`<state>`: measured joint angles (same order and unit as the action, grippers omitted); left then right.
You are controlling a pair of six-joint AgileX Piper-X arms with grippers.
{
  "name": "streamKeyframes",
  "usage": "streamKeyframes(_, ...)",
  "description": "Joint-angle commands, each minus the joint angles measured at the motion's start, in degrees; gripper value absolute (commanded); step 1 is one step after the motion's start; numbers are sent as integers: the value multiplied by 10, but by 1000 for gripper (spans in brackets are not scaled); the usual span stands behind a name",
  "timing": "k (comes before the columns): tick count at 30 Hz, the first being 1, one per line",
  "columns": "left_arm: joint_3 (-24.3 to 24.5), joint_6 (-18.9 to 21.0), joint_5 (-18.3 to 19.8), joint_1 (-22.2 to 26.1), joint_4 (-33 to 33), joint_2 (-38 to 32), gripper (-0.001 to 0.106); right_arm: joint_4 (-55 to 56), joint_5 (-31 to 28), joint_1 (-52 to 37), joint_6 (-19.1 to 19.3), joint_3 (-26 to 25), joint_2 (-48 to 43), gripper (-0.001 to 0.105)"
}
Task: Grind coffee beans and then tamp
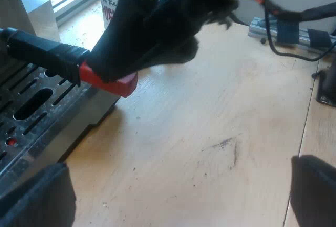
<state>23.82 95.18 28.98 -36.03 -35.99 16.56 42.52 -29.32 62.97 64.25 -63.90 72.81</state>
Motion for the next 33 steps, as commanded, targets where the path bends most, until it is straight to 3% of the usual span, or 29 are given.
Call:
streamKeyframes(1,5,-4,5,-2,0,-3,85,11,18,-15,3,-5,9,70)
streamKeyframes(10,5,-4,5,-2,0,-3,85,9,50,-57,18,-5,49,70)
streamKeyframes(14,5,-4,5,-2,0,-3,85,-21,71,-70,50,-5,71,70)
streamKeyframes(26,5,-4,5,-2,0,-3,85,-33,101,-97,51,-5,91,70)
streamKeyframes(28,5,-4,5,-2,0,-3,85,-33,101,-97,51,-5,91,67)
streamKeyframes(33,5,-4,5,-2,0,-3,85,-33,101,-97,50,-5,91,40)
